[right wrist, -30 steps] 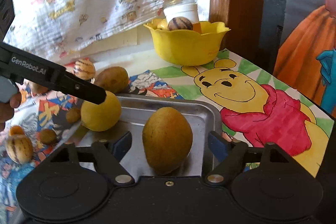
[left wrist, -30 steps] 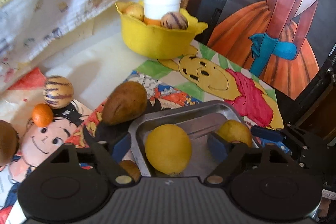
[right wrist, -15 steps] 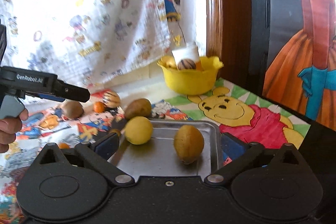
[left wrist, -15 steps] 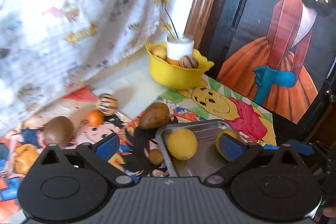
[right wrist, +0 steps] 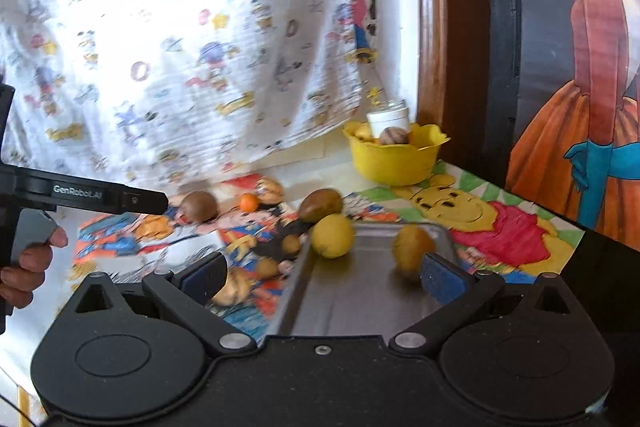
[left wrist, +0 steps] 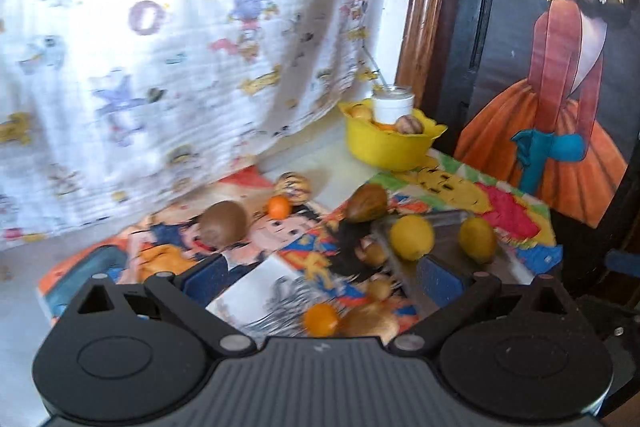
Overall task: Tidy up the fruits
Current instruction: 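Lift both open tools up out of the tray, then grasp the small orange with the left tool while the right tool grasps a small brown fruit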
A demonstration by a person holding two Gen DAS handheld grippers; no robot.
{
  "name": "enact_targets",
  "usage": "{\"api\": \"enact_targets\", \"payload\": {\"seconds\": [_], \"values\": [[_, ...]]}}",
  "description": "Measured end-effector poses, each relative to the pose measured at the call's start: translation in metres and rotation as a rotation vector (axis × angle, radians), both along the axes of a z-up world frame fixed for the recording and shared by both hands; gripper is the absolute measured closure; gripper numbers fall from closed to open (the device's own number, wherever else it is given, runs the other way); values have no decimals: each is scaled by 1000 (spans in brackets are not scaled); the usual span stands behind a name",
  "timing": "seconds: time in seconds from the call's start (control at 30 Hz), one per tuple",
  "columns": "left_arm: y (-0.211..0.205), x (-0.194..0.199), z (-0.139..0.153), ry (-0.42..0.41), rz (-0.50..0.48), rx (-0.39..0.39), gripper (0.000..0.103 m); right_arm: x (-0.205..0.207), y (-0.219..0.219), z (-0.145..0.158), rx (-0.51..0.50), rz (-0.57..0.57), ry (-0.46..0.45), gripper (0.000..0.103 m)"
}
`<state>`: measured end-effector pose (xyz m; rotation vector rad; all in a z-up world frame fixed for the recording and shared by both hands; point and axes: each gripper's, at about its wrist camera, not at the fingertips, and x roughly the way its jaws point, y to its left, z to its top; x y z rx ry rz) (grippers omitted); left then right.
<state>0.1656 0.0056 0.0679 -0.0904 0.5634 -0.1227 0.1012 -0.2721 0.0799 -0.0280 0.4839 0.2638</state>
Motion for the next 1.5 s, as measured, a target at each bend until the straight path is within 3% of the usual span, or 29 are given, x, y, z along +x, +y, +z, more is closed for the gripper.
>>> {"api": "enact_targets", "payload": {"seconds": [0.5,0.8,1.0,1.3,1.5], "values": [[47,-29,-38,19,-72,195,0,-29,67,-36,-147,149,77,0],[59,-26,-55,-17,-165,392,0,-17,79,-51,-184,185,125,0],[59,-18,-54,-33,-203,416,0,-3,88,-51,-203,223,120,1],[33,-11,-58,-104,-392,531,0,26,86,-45,-412,430,94,1],[14,1,-65,-133,-537,630,0,63,77,-45,-557,497,88,2]]}}
